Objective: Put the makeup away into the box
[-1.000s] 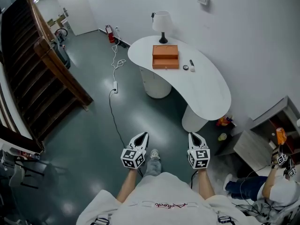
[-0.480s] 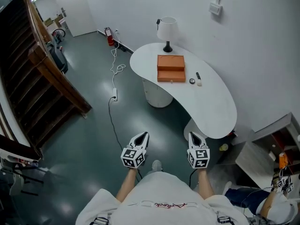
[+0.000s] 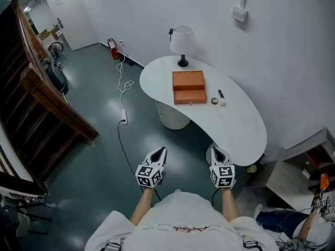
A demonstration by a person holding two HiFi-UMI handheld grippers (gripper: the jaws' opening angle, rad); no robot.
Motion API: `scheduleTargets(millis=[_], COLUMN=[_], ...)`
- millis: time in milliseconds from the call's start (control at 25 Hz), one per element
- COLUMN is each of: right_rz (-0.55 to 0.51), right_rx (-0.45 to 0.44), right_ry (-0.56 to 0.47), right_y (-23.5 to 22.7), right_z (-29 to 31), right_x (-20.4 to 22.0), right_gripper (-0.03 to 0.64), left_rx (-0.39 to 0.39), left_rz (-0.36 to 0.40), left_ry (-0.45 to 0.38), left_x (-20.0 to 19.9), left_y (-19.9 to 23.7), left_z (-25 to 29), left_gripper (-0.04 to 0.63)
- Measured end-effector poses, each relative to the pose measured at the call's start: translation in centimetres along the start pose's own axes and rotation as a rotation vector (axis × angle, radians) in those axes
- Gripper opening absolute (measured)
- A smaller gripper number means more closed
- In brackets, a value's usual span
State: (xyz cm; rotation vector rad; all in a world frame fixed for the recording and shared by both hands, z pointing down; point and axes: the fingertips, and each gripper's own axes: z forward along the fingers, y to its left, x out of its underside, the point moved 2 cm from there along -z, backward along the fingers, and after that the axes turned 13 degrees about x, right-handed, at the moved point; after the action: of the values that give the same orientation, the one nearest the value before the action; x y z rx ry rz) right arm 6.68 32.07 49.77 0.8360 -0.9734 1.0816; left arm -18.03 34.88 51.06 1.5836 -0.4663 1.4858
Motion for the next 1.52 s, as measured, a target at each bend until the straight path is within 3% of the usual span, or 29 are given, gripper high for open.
scheduleTargets(millis=[760, 1080, 1520], right_rz=[0.027, 0.046, 0.069], right_rx=[0.036, 0.010, -0.015], right_ry=[0.040, 0.012, -0.029], right_y=[-1.7, -3.8, -9.2], right_z=[7.3, 14.4, 25.3], right_x=[0.5, -2.7, -9.0], right_gripper=[0.018, 0.018, 0.018], left_rx=[0.029, -0.012, -0.028], left_rz=[0.010, 0.018, 0.031], left_ry=[0.041, 0.024, 0.025], left_x=[-0.8, -3.3, -7.8], left_y=[5.3, 9.3, 14.1], left_z=[6.5, 11.6, 22.9], left_gripper=[0.015, 0.015, 0.015])
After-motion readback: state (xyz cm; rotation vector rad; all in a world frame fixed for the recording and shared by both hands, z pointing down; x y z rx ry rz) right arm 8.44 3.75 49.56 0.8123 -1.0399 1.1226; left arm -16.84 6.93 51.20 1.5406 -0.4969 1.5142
